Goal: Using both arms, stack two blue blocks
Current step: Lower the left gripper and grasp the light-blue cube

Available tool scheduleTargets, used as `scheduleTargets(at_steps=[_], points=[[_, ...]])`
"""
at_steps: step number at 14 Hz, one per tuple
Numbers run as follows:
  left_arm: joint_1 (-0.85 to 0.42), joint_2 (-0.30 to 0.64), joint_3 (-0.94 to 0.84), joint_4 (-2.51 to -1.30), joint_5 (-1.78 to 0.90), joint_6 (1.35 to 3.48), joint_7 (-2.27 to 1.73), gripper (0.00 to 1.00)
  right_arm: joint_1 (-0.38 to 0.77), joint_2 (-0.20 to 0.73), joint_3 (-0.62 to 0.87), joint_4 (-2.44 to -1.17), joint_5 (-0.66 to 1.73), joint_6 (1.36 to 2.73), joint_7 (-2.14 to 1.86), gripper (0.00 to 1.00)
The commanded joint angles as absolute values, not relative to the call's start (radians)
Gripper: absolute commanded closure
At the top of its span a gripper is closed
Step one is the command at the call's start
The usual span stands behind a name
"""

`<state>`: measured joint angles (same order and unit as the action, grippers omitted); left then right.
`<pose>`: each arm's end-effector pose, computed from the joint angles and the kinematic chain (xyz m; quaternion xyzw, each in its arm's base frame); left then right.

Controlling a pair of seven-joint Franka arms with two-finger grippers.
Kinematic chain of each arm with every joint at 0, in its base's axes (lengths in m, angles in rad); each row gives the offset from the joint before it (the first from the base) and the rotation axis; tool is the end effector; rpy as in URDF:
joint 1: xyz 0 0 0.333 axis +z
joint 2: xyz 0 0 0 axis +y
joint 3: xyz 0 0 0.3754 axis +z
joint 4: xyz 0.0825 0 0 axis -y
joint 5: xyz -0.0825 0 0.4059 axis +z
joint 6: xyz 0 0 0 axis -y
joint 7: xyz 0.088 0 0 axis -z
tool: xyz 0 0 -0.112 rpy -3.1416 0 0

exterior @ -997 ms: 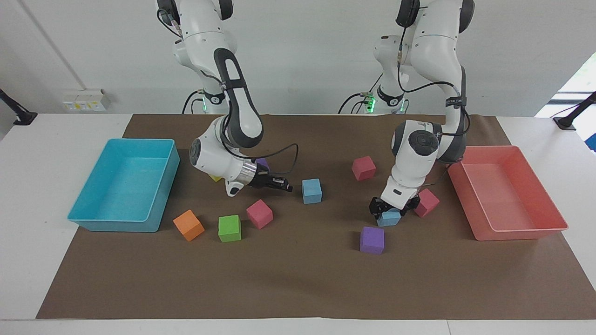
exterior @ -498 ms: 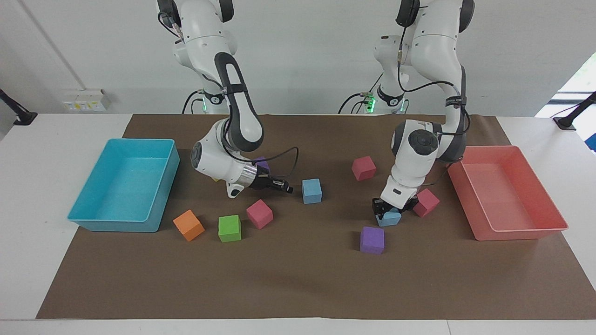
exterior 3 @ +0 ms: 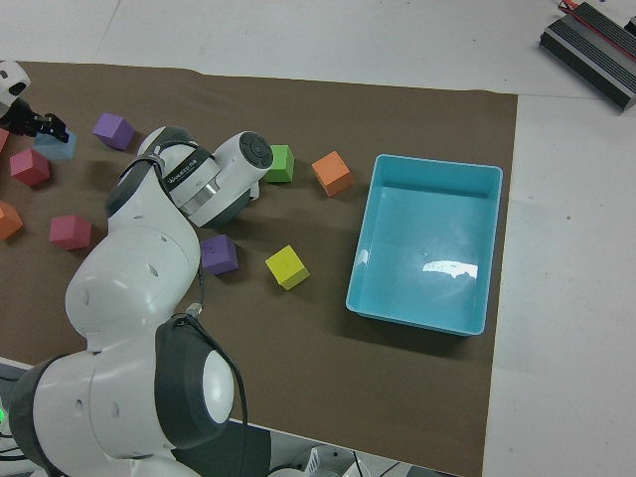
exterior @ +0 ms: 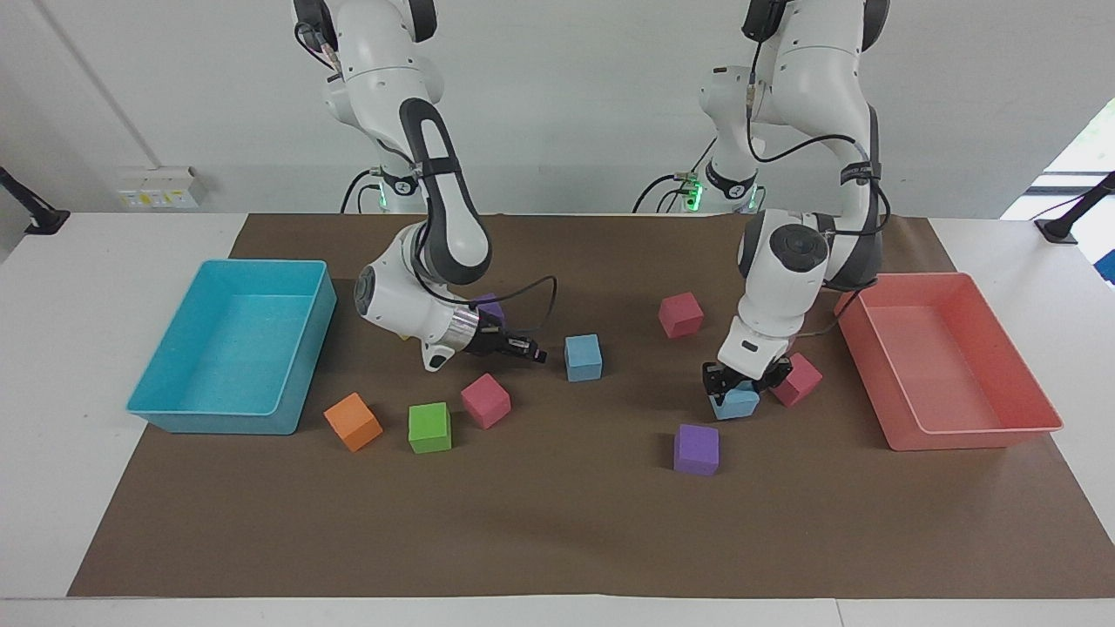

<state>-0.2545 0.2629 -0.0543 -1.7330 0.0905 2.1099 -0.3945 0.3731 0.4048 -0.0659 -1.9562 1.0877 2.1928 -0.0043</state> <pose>0.6514 -0.1994 0.4809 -0.9975 -0.0231 -0.0651 0.0114 0.6089 0.2330 0.3047 -0.9001 0.1970 0.1251 0.3679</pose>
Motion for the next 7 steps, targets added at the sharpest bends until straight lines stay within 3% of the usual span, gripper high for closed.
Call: scheduleTargets(at_steps=[1,7], points=[[-0.322,0.273,-0.051,-1.658,0.11,2.023,-0.46,0.68,0.37,0.405,-0.06,-1.963,1.127,2.215,-0.046,1.0],[-0.472,0.308,-0.054,-1.652,0.104,2.046,-0.624,0.68,0.37,0.405,-0.06,-1.965,1.127,2.214,-0.046,1.0]])
